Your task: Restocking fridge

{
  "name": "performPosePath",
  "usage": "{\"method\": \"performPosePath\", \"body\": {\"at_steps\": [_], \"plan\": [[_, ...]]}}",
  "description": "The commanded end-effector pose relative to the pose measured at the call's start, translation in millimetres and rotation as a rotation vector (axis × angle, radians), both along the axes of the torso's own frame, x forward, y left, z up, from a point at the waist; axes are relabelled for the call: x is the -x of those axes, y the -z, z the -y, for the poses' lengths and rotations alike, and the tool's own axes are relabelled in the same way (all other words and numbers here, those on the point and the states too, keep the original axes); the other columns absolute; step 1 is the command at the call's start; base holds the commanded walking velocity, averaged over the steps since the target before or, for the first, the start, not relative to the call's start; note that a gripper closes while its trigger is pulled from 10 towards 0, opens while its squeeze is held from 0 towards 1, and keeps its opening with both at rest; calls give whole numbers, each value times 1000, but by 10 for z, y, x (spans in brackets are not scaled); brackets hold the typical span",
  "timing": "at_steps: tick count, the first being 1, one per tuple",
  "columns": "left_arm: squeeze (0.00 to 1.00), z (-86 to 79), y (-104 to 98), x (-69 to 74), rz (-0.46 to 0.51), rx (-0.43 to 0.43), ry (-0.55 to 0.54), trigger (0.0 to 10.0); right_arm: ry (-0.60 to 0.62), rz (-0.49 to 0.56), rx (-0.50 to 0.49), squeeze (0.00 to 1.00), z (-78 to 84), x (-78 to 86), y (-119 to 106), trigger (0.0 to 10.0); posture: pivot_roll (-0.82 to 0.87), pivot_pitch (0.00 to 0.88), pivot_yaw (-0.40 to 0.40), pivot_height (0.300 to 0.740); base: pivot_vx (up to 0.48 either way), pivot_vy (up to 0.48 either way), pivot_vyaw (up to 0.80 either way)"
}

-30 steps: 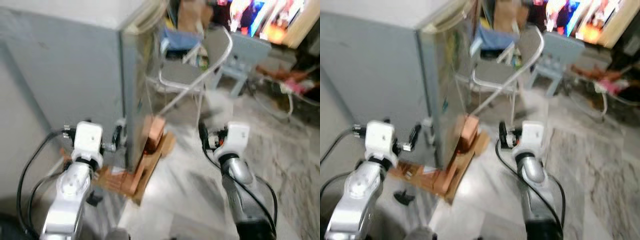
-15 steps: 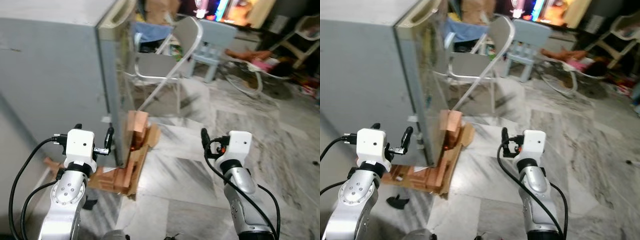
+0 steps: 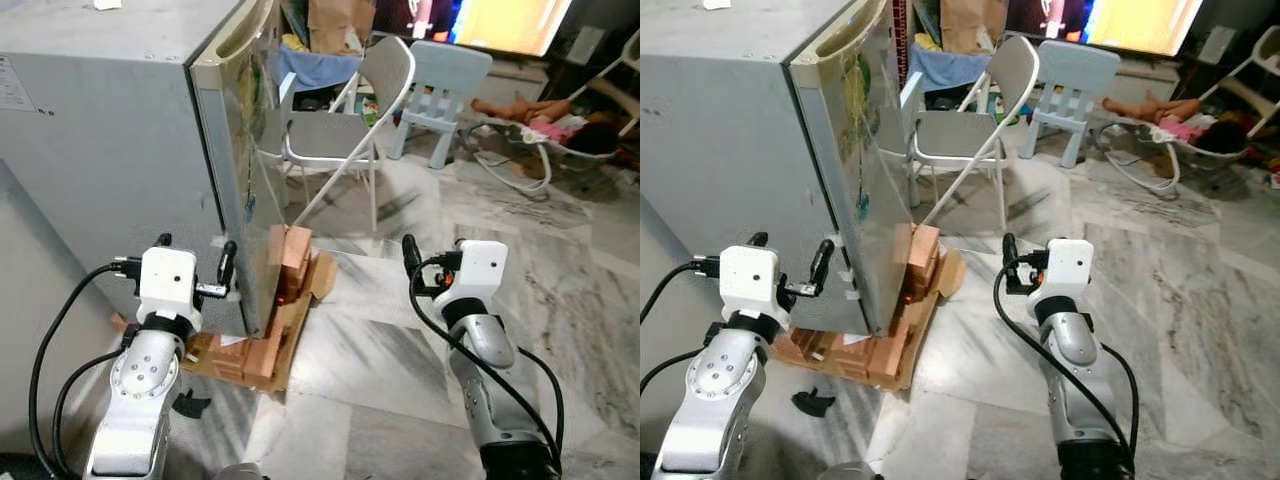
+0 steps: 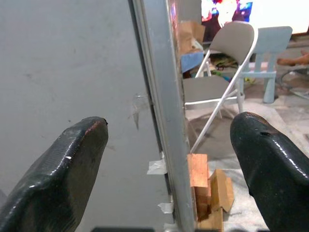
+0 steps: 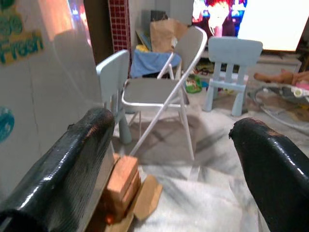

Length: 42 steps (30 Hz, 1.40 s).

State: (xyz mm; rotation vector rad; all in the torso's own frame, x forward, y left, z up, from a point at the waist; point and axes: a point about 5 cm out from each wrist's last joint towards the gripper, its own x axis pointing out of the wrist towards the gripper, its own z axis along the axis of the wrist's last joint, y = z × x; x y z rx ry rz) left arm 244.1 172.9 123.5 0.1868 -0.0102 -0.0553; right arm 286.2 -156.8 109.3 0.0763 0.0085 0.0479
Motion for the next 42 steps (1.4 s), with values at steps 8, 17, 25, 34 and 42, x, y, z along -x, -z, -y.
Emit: {"method": "performPosePath", "body": {"at_steps": [8,17,25,34,42], "plan": [[0,111,-13,5,0,-9,45,10000,27,-51,-3,0,61,75,136,10000,200,14,-77,740,396,0,-433],[0,71,38,-20,-12,1,3,10000,-21,-61,42,0,13,76,171,10000,178,6,-83,740,73,0,0],[0,-2,9,-81,-4,11,-55,10000,-35,-66,43,0,-4,50,156,10000,169,16,-79,740,0,0,-692],[0,-148,-40,-294,13,-33,-115,10000,-34,-96,11,0,6,180,210,10000,165,17,-72,740,0,0,0],[0,-188,-47,-270,11,-57,-128,10000,-12,-80,-4,0,39,149,197,10000,193,25,-40,740,0,0,0]]}}
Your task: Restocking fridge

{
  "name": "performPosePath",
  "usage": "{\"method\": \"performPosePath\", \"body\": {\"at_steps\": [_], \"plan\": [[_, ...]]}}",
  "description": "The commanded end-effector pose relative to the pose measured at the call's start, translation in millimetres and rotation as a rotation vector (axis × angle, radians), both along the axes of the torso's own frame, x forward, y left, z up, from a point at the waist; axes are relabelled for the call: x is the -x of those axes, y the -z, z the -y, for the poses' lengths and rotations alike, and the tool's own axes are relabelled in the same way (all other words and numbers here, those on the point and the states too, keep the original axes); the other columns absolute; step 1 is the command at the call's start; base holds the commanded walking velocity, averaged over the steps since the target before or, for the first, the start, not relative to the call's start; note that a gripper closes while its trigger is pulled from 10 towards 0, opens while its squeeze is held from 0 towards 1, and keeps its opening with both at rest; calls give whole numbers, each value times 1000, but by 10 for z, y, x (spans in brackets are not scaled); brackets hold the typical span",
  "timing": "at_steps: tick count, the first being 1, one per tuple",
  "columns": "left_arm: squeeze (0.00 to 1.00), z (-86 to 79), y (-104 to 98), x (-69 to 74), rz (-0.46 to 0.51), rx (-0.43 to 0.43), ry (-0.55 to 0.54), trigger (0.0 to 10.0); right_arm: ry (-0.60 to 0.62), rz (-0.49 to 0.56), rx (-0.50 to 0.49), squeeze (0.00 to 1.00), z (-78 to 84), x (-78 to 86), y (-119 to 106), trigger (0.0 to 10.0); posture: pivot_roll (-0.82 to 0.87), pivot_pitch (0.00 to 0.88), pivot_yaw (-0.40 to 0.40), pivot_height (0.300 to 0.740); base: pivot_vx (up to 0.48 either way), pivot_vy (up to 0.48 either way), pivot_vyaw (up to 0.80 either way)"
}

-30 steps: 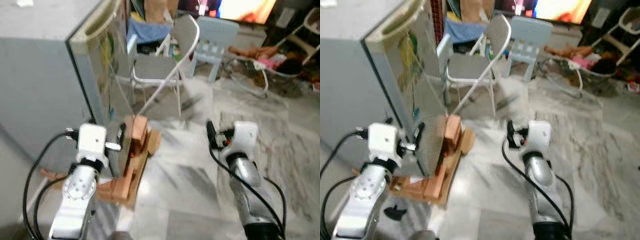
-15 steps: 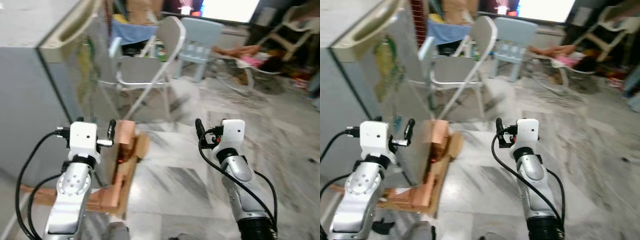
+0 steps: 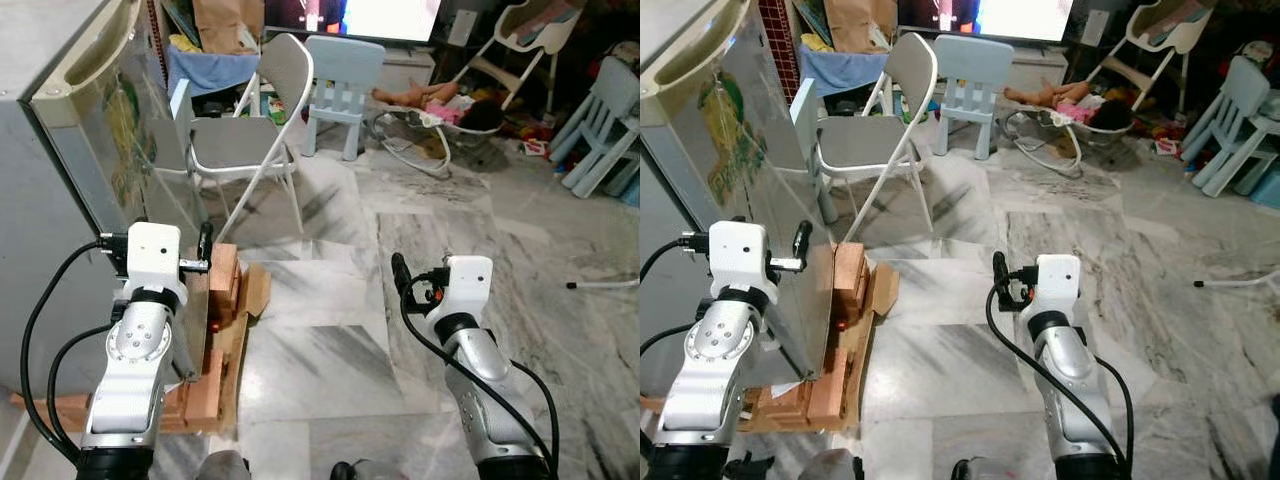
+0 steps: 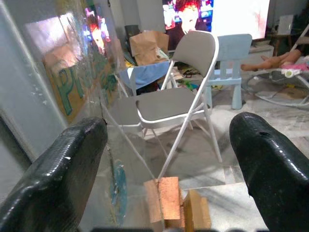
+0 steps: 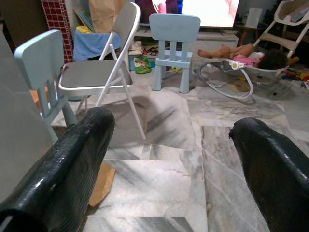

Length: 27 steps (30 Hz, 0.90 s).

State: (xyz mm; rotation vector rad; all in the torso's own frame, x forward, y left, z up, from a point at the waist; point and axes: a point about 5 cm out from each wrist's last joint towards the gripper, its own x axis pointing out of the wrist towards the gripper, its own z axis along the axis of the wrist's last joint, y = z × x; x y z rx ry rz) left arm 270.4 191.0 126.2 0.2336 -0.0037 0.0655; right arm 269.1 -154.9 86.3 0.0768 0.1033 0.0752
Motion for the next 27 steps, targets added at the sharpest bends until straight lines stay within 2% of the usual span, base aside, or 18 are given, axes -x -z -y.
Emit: {"method": "performPosePath", "body": {"at_steps": [1,6,13,17,19,22,24,26,27], "plan": [[0,-40,13,56,-12,-38,-13,10000,40,22,-14,0,64,-41,-35,10000,209,24,-27,740,0,0,0],[0,-95,44,139,-36,-63,-20,10000,45,24,-23,0,36,-55,-24,10000,236,24,-3,740,0,0,0],[0,-219,-71,175,-32,-98,-61,10000,-17,78,-44,0,-80,-125,-125,10000,267,25,25,740,0,0,59],[0,-251,-35,209,-47,-79,-90,10000,-17,94,-53,0,-84,-187,-183,10000,252,34,-18,740,0,0,622],[0,-182,47,162,-61,-55,-62,10000,8,62,-69,0,-78,-185,-115,10000,245,35,-57,740,0,0,400],[0,-141,114,72,-77,-30,-49,10000,-1,38,-69,0,-122,-167,-62,10000,218,33,-66,740,0,0,0],[0,-126,126,31,-82,-16,-43,10000,-10,41,-67,0,-146,-165,-71,10000,208,35,-70,740,0,0,0],[0,-59,110,-74,-70,17,-5,10000,-34,53,-55,0,-170,-163,-110,10000,193,30,-80,740,0,0,0],[0,-59,110,-74,-70,17,-5,10000,-34,53,-55,0,-170,-163,-110,10000,193,30,-80,740,0,0,0]]}}
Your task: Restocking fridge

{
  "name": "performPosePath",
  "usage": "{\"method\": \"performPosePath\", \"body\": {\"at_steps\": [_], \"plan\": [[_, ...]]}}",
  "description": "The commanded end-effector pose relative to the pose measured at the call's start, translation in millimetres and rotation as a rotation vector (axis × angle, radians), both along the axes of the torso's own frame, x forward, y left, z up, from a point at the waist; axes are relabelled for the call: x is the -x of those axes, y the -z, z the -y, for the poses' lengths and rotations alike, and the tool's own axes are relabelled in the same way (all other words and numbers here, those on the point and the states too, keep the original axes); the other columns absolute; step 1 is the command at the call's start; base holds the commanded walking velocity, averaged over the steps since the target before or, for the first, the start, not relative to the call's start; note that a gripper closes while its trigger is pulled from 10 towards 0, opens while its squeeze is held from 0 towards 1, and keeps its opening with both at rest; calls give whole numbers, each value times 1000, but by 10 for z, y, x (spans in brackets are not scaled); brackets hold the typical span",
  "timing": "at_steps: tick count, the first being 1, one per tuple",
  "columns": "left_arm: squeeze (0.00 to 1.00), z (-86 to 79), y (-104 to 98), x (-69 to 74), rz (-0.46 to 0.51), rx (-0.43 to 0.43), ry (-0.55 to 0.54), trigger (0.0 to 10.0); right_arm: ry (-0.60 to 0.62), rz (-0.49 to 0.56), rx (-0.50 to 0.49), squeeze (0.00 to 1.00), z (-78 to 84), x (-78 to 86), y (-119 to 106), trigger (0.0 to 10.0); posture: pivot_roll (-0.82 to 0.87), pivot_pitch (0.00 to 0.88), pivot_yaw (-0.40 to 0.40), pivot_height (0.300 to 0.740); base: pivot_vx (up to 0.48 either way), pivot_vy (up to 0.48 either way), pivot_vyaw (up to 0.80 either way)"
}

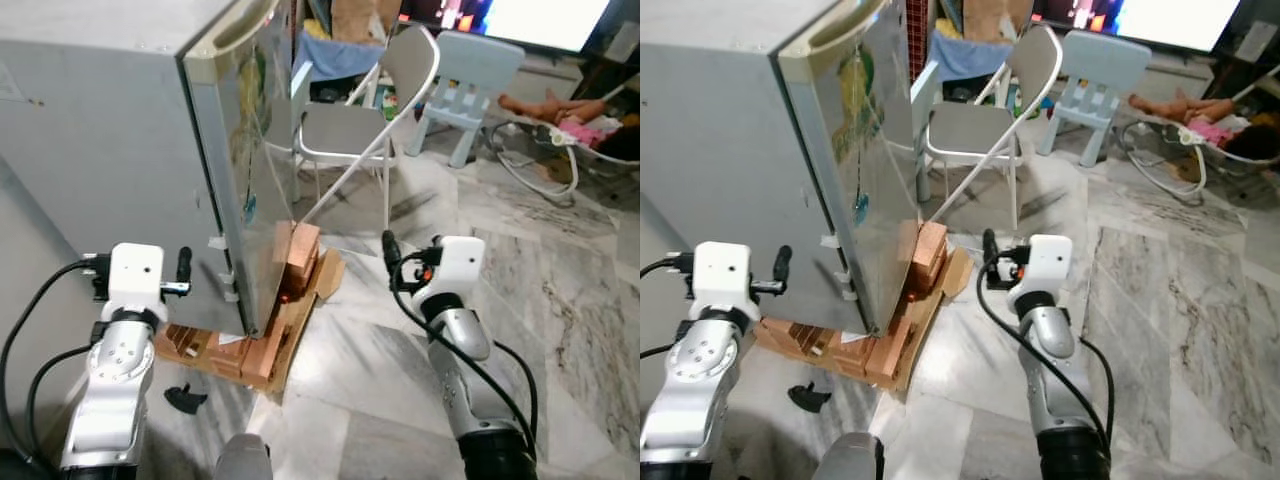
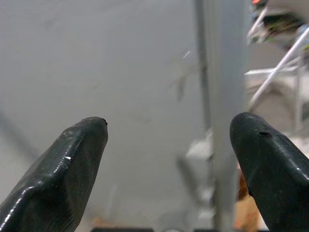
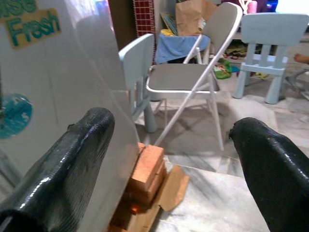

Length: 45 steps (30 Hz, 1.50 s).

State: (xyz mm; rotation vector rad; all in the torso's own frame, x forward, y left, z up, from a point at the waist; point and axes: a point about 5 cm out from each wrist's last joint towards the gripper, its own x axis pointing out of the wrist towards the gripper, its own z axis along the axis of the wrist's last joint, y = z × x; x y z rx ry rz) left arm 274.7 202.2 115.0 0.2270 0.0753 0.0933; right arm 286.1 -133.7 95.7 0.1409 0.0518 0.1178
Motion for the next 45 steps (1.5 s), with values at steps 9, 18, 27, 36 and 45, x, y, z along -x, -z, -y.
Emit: {"method": "performPosePath", "body": {"at_steps": [9,18,27,36,45], "plan": [[0,170,10,-311,29,42,75,10000,-25,-5,41,0,78,73,-27,10000,158,38,-94,740,0,0,0],[0,133,-39,-540,61,68,37,10000,-20,-4,56,0,155,130,-75,10000,124,50,-94,740,0,0,0],[0,245,-171,-815,93,87,76,10000,-71,-114,100,0,192,368,33,10000,100,71,-99,740,0,0,0],[0,350,-189,-950,90,88,100,10000,-49,-163,130,0,336,532,47,10000,66,78,-90,740,0,0,0],[0,867,-462,-1096,110,120,362,10000,-112,-343,223,0,356,726,247,10000,72,80,-96,740,0,0,0]]}}
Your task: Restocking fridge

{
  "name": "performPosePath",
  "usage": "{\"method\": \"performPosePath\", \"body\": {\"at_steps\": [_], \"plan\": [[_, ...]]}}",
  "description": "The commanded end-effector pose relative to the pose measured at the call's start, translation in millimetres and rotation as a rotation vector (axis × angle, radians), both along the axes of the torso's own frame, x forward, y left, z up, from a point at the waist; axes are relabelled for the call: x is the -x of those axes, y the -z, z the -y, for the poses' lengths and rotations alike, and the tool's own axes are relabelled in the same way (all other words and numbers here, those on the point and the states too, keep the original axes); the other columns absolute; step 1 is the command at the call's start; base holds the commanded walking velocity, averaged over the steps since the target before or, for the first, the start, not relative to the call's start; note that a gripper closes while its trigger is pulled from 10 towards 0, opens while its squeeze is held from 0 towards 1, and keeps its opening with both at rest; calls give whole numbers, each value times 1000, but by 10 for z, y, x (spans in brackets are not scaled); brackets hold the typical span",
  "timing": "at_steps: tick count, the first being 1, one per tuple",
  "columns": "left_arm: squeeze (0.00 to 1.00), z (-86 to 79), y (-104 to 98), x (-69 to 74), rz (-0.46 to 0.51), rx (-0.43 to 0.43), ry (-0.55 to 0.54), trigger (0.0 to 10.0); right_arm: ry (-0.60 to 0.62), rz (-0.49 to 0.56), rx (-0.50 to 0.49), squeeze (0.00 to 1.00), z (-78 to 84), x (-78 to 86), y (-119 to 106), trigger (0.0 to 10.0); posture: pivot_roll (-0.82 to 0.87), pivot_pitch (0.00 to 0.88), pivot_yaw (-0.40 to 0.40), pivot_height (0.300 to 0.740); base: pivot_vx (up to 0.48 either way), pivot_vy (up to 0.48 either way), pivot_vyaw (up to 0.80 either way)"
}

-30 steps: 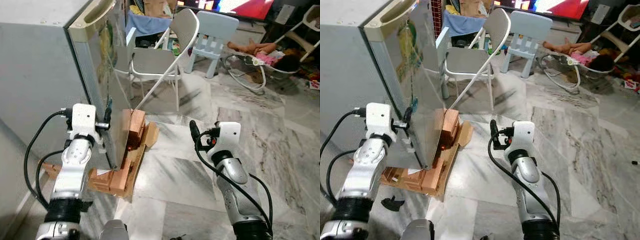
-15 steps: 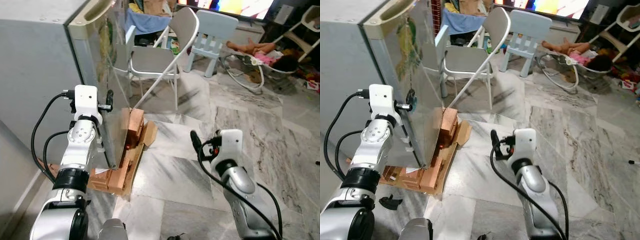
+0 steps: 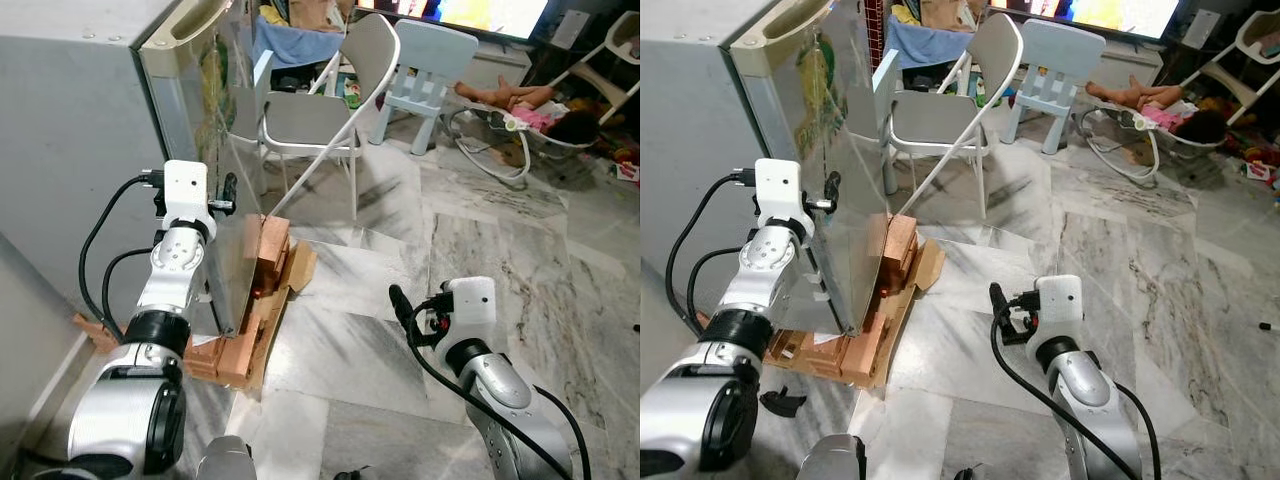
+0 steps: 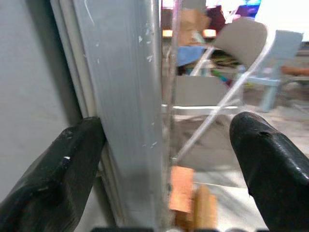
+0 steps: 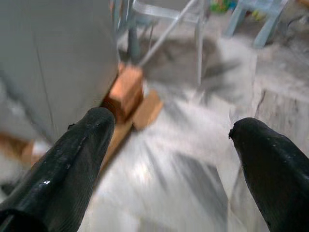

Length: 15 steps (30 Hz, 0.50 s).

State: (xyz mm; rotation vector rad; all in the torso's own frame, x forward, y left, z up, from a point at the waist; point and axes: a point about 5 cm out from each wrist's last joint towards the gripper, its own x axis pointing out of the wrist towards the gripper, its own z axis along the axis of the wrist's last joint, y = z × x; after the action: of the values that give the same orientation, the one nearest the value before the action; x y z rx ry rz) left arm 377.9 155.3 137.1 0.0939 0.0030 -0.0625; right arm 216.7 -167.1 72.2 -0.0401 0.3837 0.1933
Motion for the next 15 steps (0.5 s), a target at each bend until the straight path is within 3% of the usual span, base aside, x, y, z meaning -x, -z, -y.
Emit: {"method": "performPosePath", "body": {"at_steps": [1,2,4,6,7,8,9,11,14,15], "plan": [[0,533,-304,-59,81,-13,266,10000,-10,-40,38,0,37,56,35,10000,73,81,-96,740,0,0,0],[0,603,-334,-52,88,-11,299,10000,-11,-44,45,0,43,66,46,10000,74,82,-96,740,0,0,0],[0,986,-536,28,160,-5,469,10000,-2,-55,30,0,54,88,72,10000,77,79,-97,740,0,0,0],[0,1516,-832,260,254,49,686,10000,-4,-45,25,0,39,58,69,10000,84,78,-98,740,0,0,0],[0,1817,-987,458,301,97,811,10000,-13,-37,28,0,20,30,64,10000,87,76,-98,740,0,0,0],[0,1817,-987,458,301,97,811,10000,-13,-37,28,0,20,30,64,10000,87,76,-98,740,0,0,0],[0,1982,-1036,591,316,123,881,10000,-21,-38,30,0,2,18,68,10000,88,73,-96,740,0,0,0],[0,2068,-1026,671,320,134,909,10000,-26,-38,30,0,-13,11,71,10000,86,71,-96,740,0,0,0],[0,2005,-870,623,302,87,874,10000,-20,-33,25,0,-16,4,63,10000,83,69,-92,740,0,0,0],[0,1899,-792,550,280,75,825,10000,-19,-32,22,0,-17,5,58,10000,81,68,-90,740,0,0,0]]}}
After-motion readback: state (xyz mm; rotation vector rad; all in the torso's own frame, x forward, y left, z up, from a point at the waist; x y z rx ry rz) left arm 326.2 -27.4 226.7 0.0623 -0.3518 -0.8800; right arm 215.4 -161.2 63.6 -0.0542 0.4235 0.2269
